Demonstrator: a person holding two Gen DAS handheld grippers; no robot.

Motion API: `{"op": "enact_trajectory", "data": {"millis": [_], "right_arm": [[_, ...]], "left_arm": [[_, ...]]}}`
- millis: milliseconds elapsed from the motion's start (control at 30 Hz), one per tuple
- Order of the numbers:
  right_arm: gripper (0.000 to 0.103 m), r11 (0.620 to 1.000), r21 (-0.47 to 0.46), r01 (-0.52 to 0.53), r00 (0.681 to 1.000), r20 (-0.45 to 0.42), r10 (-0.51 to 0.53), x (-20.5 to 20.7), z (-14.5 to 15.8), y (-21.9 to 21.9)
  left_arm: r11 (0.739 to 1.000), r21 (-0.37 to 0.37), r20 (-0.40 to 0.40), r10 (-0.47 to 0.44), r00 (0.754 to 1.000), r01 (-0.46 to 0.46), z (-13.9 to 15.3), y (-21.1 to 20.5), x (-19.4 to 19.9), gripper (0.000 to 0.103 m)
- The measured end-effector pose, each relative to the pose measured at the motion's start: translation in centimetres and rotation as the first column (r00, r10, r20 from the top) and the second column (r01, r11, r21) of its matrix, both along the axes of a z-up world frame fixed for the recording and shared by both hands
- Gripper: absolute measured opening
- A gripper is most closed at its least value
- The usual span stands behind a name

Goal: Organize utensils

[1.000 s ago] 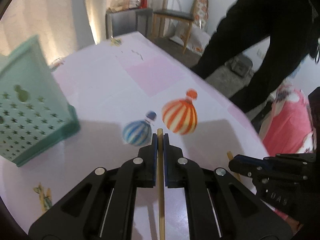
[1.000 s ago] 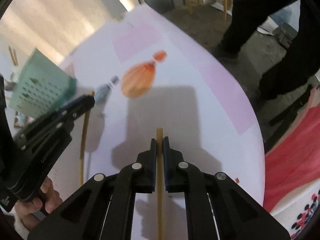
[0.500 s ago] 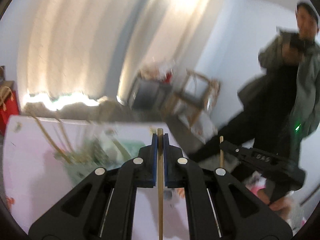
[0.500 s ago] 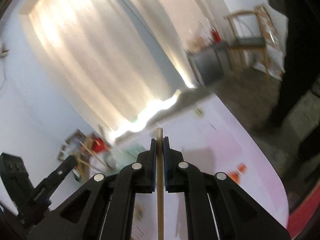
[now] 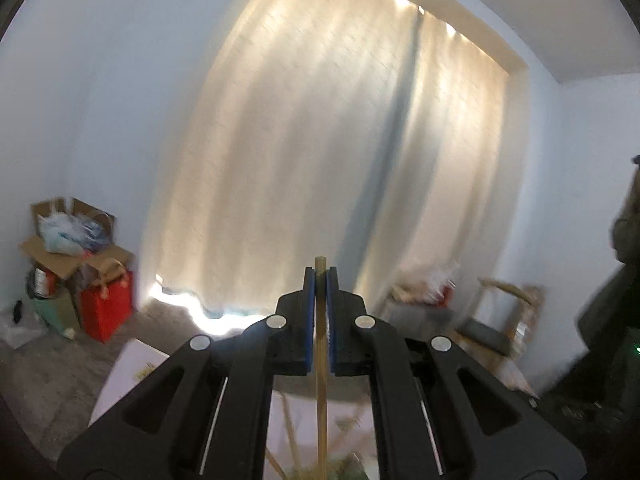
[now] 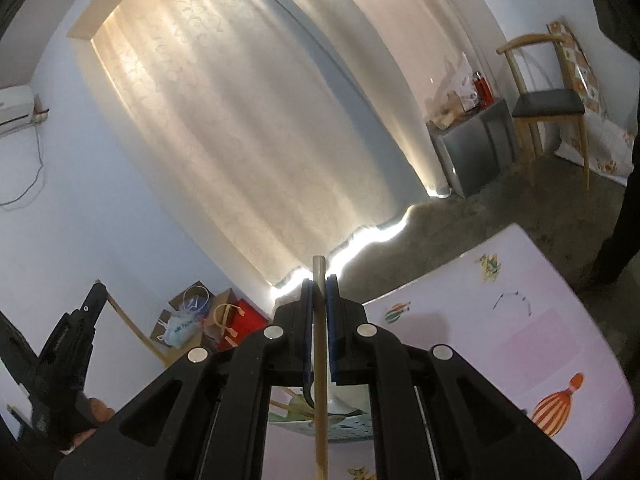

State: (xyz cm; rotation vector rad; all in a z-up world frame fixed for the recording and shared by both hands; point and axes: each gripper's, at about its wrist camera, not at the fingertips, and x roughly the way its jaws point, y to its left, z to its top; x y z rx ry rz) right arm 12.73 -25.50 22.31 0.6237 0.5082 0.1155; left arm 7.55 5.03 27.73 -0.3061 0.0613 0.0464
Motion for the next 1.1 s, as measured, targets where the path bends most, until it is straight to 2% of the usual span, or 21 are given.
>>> {"op": "enact_trajectory", "data": {"millis": [167, 333, 467, 533, 600, 733, 800, 967, 1033, 1100], "right_arm": [[0.007, 1.000, -0.015, 0.013, 1.000, -0.023, -0.014, 0.5, -1.0, 0.6], [0.007, 0.999, -0.029, 0.028, 0.999, -0.030, -0.029, 1.6, -1.2, 1.6], [0.007, 0.999, -0.033, 0.032, 0.999, -0.018, -0.032, 2.6, -1.0, 2.2], [0.007, 0.999, -0.020, 0.039, 0.999, 0.011, -0.039, 3.5, -0.5, 2.3], [0.007, 0.999, -0.027, 0.047, 0.998, 0.043, -0.046, 4.6, 0.3, 2.7], [0.007, 0.996, -0.064, 0.056, 0.990, 0.135, -0.047, 6.8, 1.7, 4.7], [0.007, 0.993, -0.091, 0.072, 0.982, 0.179, -0.054, 7.4, 1.9, 6.0], [0.007, 0.983, -0.131, 0.129, 0.952, 0.293, -0.086, 8.0, 0.8, 8.7], [0.007, 0.965, -0.173, 0.197, 0.937, 0.322, -0.133, 7.7, -0.1, 9.7], [0.007, 0.956, -0.197, 0.218, 0.928, 0.345, -0.140, 6.9, -1.8, 10.9]], "left_arm": [[0.998, 0.053, -0.010, 0.037, 0.999, -0.036, -3.6, -1.9, 2.5, 0.004], [0.999, 0.028, -0.118, -0.027, 0.993, 0.031, -9.1, -2.8, 2.8, 0.004], [0.992, 0.036, -0.204, -0.111, 0.973, 0.121, -12.5, -2.5, 2.2, 0.004], [0.987, 0.067, -0.232, -0.126, 0.964, 0.146, -13.7, -2.9, 1.4, 0.004], [0.986, 0.064, -0.237, -0.136, 0.962, 0.155, -14.0, -3.0, 0.3, 0.005], [0.985, 0.026, -0.250, -0.161, 0.955, 0.173, -13.8, -1.6, -1.6, 0.018], [0.983, 0.003, -0.265, -0.175, 0.948, 0.182, -13.9, -0.7, -2.8, 0.018], [0.978, -0.017, -0.311, -0.203, 0.929, 0.208, -14.8, 0.0, -4.5, 0.018], [0.977, -0.014, -0.322, -0.204, 0.924, 0.211, -14.9, 0.1, -5.1, 0.018], [0.978, -0.007, -0.323, -0.201, 0.925, 0.210, -14.9, 0.2, -5.3, 0.018]]}}
